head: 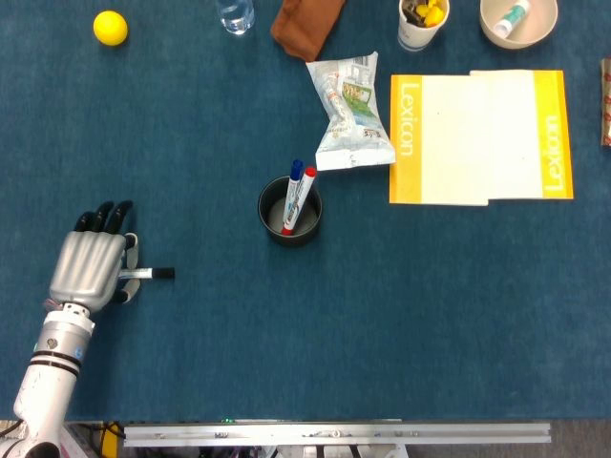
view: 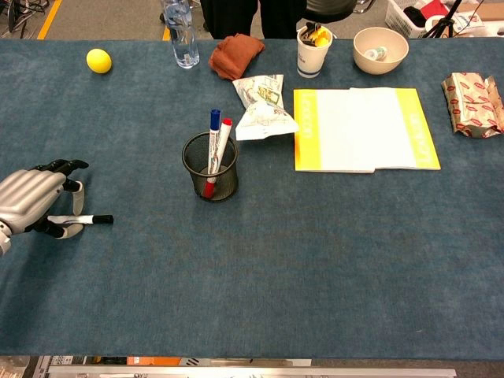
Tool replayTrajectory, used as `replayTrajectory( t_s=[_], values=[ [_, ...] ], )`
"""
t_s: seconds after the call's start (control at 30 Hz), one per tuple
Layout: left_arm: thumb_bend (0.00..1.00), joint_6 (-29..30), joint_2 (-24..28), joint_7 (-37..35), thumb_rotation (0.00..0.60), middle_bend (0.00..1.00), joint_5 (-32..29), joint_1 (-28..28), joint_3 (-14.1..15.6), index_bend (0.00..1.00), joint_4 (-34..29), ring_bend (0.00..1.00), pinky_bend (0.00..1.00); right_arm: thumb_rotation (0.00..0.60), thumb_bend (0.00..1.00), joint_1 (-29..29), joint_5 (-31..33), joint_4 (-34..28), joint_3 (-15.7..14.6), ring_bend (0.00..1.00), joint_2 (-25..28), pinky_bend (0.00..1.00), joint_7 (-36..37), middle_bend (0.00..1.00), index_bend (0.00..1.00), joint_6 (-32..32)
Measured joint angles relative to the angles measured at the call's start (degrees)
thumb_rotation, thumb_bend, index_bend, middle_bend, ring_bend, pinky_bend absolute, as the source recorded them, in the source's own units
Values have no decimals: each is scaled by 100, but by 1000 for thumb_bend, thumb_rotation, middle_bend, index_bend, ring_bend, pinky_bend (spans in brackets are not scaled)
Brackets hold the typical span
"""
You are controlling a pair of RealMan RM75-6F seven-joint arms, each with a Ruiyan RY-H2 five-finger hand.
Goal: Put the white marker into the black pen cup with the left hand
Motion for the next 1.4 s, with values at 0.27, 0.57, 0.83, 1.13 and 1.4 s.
replayTrajectory(
  t_s=[0.27, 0.57, 0.83, 1.13, 1.4],
  values=[
    [243, 325, 182, 117, 600, 103, 346, 22, 26, 594, -565, 89, 158, 600, 61, -14, -40, -23, -11, 253, 12, 315, 17, 317, 339, 35],
    [243, 698, 337, -413, 600, 103, 761, -8, -243, 592, -1310, 89, 162, 600, 60, -13, -47, -30, -26, 252, 10, 314, 10, 317, 340, 12],
    [243, 651, 191, -940, 600, 112, 931, -297, -658, 600, -1640, 94, 163, 600, 60, 0, -41, -28, -38, 253, -6, 314, -19, 317, 339, -35],
    [243, 220, -91, -1294, 600, 113, 418, -607, -939, 610, -1913, 94, 163, 600, 61, 28, -42, -27, -23, 253, 15, 315, 39, 318, 339, -63],
    [243, -136, -567, -1410, 600, 114, -42, -993, -1211, 612, -1863, 94, 163, 600, 61, 57, -24, -18, -14, 253, 25, 315, 83, 317, 339, -110]
  ],
)
